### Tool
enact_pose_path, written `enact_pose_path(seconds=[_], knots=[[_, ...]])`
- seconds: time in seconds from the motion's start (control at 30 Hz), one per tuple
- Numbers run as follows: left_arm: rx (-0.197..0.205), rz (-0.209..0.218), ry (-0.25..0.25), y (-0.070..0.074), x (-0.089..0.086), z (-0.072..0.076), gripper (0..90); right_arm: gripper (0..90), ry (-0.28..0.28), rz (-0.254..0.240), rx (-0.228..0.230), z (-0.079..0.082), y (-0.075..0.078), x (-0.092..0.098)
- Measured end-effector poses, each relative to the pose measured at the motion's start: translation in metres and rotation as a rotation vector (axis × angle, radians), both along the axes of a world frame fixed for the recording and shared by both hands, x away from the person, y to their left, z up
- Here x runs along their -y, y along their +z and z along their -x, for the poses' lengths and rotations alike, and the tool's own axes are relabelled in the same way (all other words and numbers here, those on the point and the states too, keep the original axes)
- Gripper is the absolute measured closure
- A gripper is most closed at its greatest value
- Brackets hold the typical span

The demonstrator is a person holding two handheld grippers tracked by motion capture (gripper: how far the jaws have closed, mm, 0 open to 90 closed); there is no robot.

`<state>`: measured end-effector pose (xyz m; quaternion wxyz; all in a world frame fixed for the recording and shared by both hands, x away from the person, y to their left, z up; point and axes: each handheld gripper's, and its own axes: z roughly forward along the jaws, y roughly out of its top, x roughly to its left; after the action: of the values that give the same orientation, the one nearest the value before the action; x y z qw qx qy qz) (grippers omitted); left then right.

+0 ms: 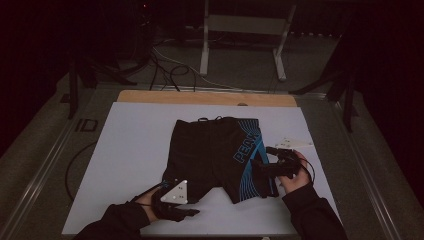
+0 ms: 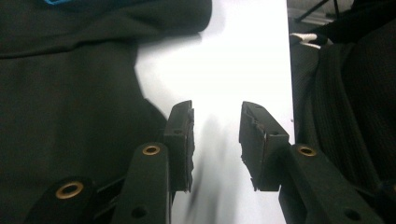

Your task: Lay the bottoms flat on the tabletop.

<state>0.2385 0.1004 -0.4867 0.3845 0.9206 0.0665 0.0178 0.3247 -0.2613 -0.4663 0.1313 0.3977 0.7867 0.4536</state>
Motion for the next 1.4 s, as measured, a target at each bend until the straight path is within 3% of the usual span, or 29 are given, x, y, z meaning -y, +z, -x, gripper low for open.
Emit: enact_pose_path(seconds=[0.1,0.13,0.17,0.2,0.37,0.43,0.5,0.57,0.7,0.8,0.9,1.03,1.13,1.4], knots=[[0.017,-0.028,0.004,-0.003,0.013,-0.004,66.1,14.1,0.001,0.000,0.000,-0.001,-0.001,0.000],[0.023,-0.031,0.043,-0.005,0.021,-0.012,66.0,14.1,0.003,-0.001,-0.002,-0.001,-0.001,0.000],[0.023,-0.031,0.043,-0.005,0.021,-0.012,66.1,14.1,0.003,-0.001,-0.002,-0.001,-0.001,0.000],[0.029,-0.047,0.099,-0.008,0.026,-0.020,66.2,14.1,0.003,0.003,0.001,0.000,-0.001,0.000],[0.033,-0.053,0.129,-0.010,0.030,-0.027,66.2,14.1,0.001,0.003,0.001,0.000,-0.001,0.001],[0.064,-0.085,0.165,-0.017,0.037,-0.036,65.9,14.1,0.002,0.003,0.002,-0.001,-0.001,0.002],[0.069,-0.109,0.171,-0.020,0.040,-0.038,65.3,14.1,-0.004,0.002,-0.001,-0.001,-0.002,0.002],[0.103,-0.141,0.162,-0.024,0.042,-0.037,66.7,14.1,-0.001,0.002,0.000,-0.001,-0.001,0.002],[0.116,-0.131,0.147,-0.026,0.042,-0.033,74.0,14.1,-0.003,0.003,-0.001,-0.001,-0.002,0.002],[0.140,-0.148,0.133,-0.025,0.044,-0.029,85.6,14.1,0.002,0.003,0.003,-0.001,-0.001,0.002],[0.133,-0.162,0.148,-0.024,0.045,-0.029,87.6,14.1,0.001,0.003,-0.001,0.000,-0.002,0.001],[0.098,-0.151,0.166,-0.021,0.044,-0.029,88.6,14.1,-0.001,0.000,0.003,0.000,-0.001,0.002],[0.108,-0.139,0.160,-0.015,0.040,-0.026,88.7,14.1,-0.005,-0.002,0.007,0.000,0.000,0.003],[0.155,-0.031,0.137,0.019,0.030,-0.011,88.7,14.1,-0.005,-0.006,0.003,0.000,0.000,0.004]])
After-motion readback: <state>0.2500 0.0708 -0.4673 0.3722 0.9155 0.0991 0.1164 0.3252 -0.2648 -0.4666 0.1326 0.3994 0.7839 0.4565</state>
